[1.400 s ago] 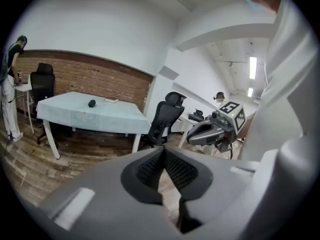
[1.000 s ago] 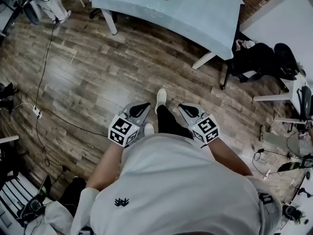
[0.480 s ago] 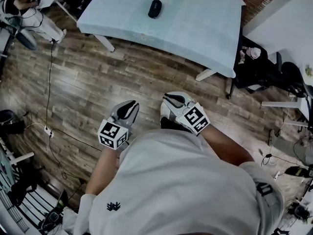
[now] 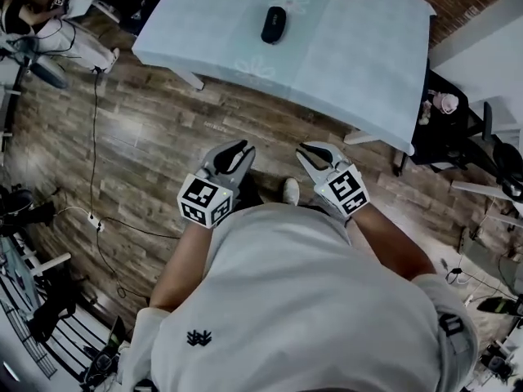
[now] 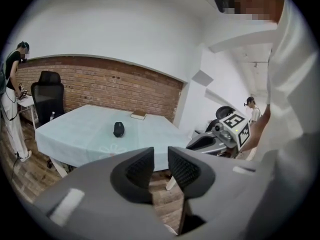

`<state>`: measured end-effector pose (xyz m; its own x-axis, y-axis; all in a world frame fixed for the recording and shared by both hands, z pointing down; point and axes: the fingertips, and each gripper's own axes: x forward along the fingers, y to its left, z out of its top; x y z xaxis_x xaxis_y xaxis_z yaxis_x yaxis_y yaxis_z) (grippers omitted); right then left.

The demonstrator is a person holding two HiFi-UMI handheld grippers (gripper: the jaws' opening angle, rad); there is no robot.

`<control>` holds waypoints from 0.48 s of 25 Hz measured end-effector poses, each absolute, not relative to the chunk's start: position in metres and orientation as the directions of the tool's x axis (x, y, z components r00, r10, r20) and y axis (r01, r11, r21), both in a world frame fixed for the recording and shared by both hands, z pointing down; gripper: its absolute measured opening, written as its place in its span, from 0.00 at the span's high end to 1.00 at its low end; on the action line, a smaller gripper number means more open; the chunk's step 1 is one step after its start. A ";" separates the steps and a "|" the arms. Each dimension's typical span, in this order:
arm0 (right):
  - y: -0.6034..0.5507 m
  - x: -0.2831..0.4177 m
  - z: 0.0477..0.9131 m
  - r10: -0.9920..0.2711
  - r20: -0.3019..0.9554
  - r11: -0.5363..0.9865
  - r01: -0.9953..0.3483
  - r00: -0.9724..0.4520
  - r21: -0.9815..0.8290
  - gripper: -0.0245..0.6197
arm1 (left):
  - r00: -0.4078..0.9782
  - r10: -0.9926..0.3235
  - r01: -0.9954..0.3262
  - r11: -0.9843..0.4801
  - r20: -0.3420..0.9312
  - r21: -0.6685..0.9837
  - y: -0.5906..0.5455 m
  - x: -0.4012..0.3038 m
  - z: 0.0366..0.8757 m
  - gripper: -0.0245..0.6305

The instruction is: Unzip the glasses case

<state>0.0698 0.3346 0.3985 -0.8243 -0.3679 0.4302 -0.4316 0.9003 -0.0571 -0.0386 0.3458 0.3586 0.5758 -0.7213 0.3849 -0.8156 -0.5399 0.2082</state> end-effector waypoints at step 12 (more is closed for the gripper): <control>0.194 0.002 0.405 -0.585 0.488 0.723 -0.690 -0.648 -0.050 0.92 | 0.732 -0.548 -0.650 -0.740 0.404 0.175 0.177 -0.125 0.367 0.81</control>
